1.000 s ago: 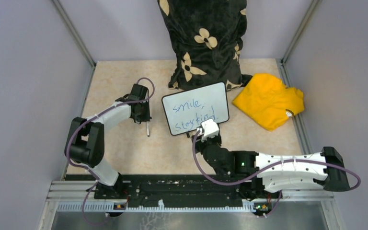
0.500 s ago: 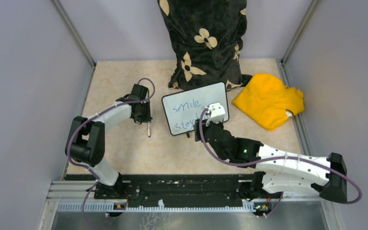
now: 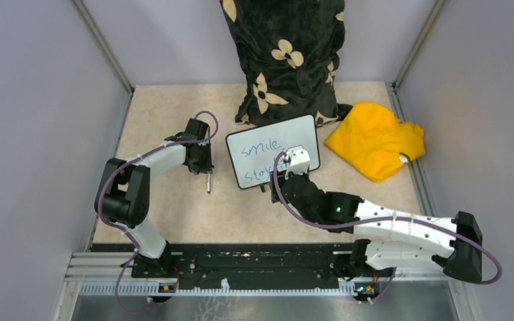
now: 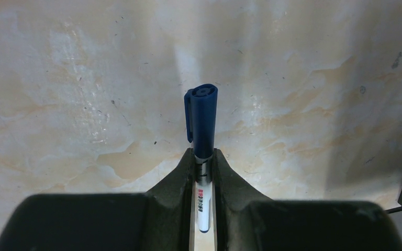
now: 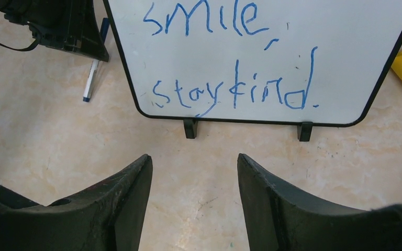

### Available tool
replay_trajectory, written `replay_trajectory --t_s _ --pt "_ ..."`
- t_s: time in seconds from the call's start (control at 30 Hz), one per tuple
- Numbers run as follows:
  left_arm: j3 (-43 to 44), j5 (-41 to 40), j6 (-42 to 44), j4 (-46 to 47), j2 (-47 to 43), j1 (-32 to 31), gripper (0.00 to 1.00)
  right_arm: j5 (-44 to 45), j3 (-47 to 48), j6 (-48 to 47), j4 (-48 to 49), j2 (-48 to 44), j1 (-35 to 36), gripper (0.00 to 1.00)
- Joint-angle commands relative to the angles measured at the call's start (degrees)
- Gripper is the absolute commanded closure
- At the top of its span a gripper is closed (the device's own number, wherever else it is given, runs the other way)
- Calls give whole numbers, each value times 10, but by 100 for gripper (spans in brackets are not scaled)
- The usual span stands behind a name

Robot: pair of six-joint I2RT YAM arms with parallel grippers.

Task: Write a sentence on the whiteboard
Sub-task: Place the whiteboard marker at the center of the board.

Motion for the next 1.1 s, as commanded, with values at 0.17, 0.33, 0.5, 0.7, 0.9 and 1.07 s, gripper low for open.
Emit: replay_trajectory --t_s 0.17,0.33,0.5,0.7,0.9,1.07 --pt "18 8 2 -7 27 4 91 3 -7 9 7 -31 -5 40" --pt "19 5 3 -6 31 4 85 7 -12 13 5 -38 -5 40" --pt "18 4 2 -6 30 4 79 10 -14 12 1 -42 -5 40" --pt "18 3 1 -6 28 4 73 11 -15 12 -1 -44 -5 40" --pt "18 2 -2 -5 24 4 68 13 -13 11 -4 -45 -5 40" --pt "12 -11 -8 0 2 4 62 17 -7 8 -11 -46 -5 40"
